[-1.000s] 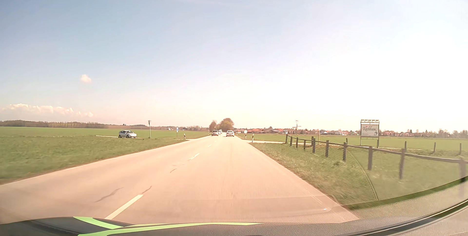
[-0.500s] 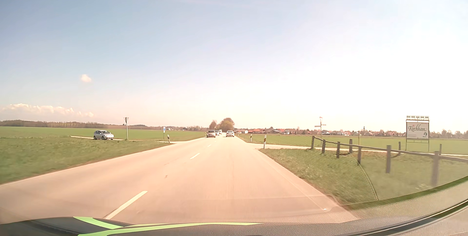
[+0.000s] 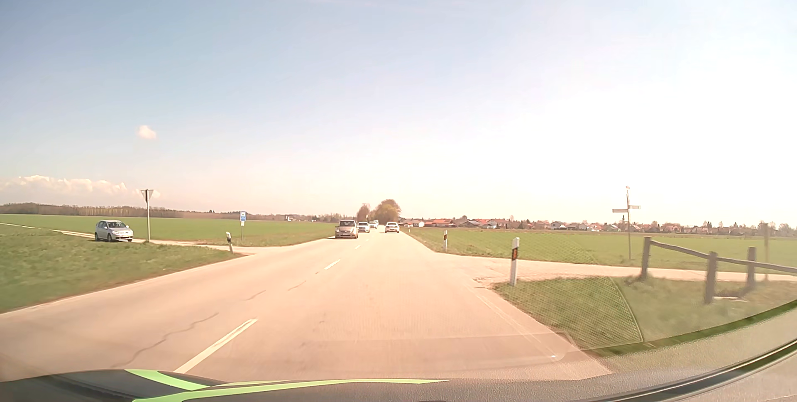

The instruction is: Follow the waypoints while adhering to traffic rules and regulations

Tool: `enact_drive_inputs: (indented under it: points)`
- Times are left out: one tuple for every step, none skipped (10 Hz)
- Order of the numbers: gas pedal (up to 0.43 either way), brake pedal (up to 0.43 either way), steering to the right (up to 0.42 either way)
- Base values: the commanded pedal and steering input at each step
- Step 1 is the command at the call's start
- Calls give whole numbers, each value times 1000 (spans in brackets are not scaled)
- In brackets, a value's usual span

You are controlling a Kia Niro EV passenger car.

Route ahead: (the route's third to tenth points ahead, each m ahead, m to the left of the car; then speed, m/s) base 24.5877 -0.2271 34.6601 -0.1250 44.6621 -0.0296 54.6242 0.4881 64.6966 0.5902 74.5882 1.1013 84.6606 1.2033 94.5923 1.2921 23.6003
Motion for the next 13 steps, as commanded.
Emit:
enact_drive_inputs:
  points:
    - [197, 0, 0]
    - [197, 0, 0]
    - [197, 0, 0]
    - [197, 0, 0]
    - [197, 0, 0]
    - [197, 0, 0]
    - [197, 0, 0]
    - [197, 0, 0]
    - [197, 0, 0]
    - [197, 0, 0]
    - [197, 0, 0]
    - [197, 0, 0]
    - [197, 0, 0]
